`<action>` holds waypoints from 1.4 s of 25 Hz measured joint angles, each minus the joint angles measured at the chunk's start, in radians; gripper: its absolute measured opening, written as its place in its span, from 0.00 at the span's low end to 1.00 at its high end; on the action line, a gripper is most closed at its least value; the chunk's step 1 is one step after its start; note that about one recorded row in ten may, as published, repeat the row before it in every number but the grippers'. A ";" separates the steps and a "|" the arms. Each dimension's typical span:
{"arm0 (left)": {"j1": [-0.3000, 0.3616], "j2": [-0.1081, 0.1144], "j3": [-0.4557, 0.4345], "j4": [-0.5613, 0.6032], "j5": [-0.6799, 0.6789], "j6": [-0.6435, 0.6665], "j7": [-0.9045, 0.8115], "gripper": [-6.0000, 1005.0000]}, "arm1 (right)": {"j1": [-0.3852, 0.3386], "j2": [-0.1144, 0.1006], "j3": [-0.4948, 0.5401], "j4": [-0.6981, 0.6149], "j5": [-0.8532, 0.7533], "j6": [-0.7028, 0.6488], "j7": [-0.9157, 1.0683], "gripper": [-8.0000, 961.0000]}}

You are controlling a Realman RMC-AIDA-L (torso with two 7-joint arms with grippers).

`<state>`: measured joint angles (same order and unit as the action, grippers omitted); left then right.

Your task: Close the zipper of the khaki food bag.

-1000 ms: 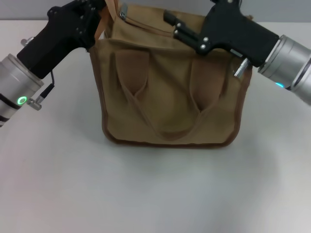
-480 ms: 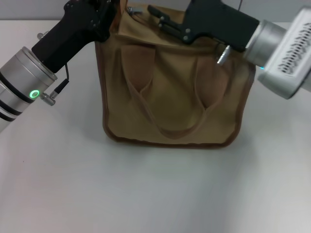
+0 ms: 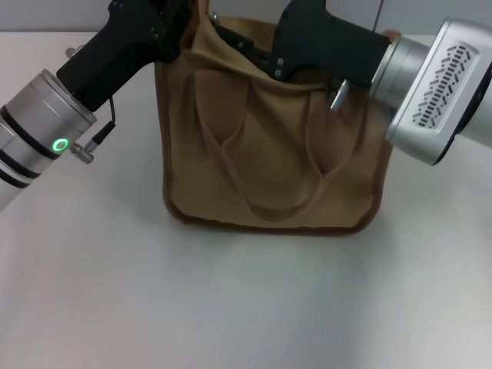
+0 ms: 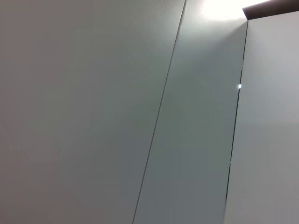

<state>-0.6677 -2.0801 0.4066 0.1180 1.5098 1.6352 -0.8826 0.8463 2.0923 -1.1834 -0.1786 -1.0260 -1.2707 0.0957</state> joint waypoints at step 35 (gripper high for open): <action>-0.019 0.000 -0.006 0.000 -0.002 -0.014 -0.001 0.02 | 0.014 0.000 -0.102 -0.004 0.077 0.038 -0.036 0.18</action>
<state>-0.6862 -2.0801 0.4003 0.1181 1.5078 1.6213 -0.8836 0.8599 2.0924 -1.2859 -0.1826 -0.9491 -1.2327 0.0598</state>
